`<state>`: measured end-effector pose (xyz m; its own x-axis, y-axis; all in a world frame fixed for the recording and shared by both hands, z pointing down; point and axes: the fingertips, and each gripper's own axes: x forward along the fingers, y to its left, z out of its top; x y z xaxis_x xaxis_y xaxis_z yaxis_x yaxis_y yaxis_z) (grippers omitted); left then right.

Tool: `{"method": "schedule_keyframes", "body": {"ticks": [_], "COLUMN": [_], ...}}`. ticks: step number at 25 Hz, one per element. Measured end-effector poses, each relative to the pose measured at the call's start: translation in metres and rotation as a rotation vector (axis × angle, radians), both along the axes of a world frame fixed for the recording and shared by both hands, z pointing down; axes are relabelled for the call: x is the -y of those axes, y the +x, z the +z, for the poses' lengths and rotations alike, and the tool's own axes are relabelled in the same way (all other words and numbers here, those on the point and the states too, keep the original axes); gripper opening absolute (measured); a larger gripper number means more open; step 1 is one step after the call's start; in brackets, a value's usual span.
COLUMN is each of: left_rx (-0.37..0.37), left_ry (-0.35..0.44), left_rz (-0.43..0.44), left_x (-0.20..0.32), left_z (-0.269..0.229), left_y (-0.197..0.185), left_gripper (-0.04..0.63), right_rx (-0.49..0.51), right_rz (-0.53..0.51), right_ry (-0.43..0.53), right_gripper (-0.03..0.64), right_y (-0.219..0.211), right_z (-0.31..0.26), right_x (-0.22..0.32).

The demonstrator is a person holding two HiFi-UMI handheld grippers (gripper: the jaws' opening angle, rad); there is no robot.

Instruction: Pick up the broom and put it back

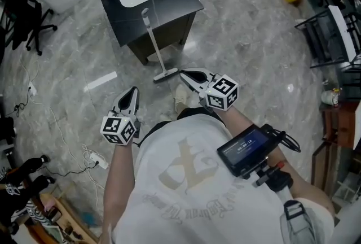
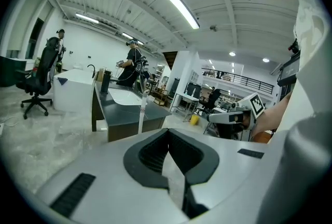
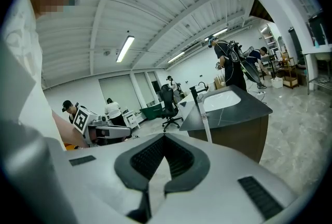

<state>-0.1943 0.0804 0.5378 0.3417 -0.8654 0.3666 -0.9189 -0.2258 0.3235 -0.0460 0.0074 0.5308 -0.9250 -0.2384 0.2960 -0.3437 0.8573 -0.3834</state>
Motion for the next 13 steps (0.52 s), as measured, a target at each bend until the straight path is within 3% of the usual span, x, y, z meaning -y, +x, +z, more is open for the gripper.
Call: {"method": "schedule_keyframes", "body": {"ticks": [13], "left_rx": [-0.010], "left_ry": [0.003], "left_rz": [0.048], "left_x": [-0.036], "left_z": [0.002], "left_y": [0.006], "left_gripper": [0.012], "right_rx": [-0.014], "right_rz": [0.009], "right_ry": [0.020], "right_gripper": [0.015], "right_y": [-0.003], "right_z": [-0.004], "right_x": [-0.042]}}
